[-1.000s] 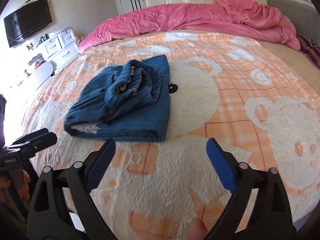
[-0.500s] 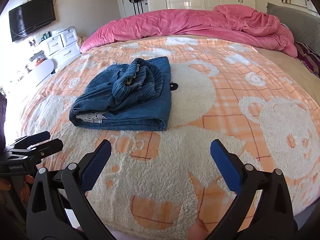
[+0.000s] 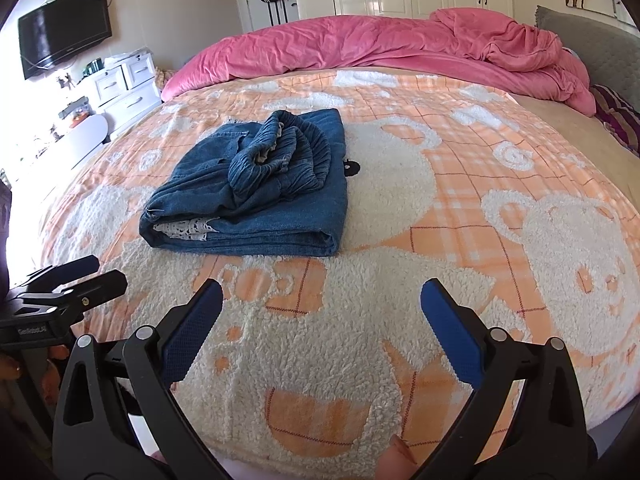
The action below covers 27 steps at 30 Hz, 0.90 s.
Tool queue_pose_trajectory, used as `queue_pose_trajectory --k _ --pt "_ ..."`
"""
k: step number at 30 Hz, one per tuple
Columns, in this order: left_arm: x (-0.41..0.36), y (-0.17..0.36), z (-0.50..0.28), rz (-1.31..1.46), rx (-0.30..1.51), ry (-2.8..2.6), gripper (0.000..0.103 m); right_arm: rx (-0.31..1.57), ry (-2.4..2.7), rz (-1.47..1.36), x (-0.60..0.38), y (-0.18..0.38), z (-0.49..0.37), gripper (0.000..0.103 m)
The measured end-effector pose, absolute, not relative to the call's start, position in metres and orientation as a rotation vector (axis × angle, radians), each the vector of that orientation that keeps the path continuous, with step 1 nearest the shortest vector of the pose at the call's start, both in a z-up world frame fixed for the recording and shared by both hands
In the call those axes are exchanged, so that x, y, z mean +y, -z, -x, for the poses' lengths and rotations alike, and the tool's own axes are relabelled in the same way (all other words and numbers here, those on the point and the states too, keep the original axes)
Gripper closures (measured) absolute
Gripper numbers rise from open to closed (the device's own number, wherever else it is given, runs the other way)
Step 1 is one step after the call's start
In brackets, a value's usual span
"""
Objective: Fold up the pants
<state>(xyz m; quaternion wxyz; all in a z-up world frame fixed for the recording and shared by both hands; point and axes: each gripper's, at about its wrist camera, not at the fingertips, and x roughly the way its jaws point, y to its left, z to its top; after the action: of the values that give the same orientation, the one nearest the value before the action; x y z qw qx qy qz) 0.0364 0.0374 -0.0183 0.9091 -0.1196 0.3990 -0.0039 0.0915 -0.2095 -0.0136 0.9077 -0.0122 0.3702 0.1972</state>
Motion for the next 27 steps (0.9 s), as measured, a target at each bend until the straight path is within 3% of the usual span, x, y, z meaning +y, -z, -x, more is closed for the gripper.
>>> queue_pose_trajectory --k 27 --pt "0.0392 0.0153 -0.0361 0.236 0.839 -0.019 0.005 0.773 -0.400 0.021 -0.2104 0.0163 -0.0900 0.009"
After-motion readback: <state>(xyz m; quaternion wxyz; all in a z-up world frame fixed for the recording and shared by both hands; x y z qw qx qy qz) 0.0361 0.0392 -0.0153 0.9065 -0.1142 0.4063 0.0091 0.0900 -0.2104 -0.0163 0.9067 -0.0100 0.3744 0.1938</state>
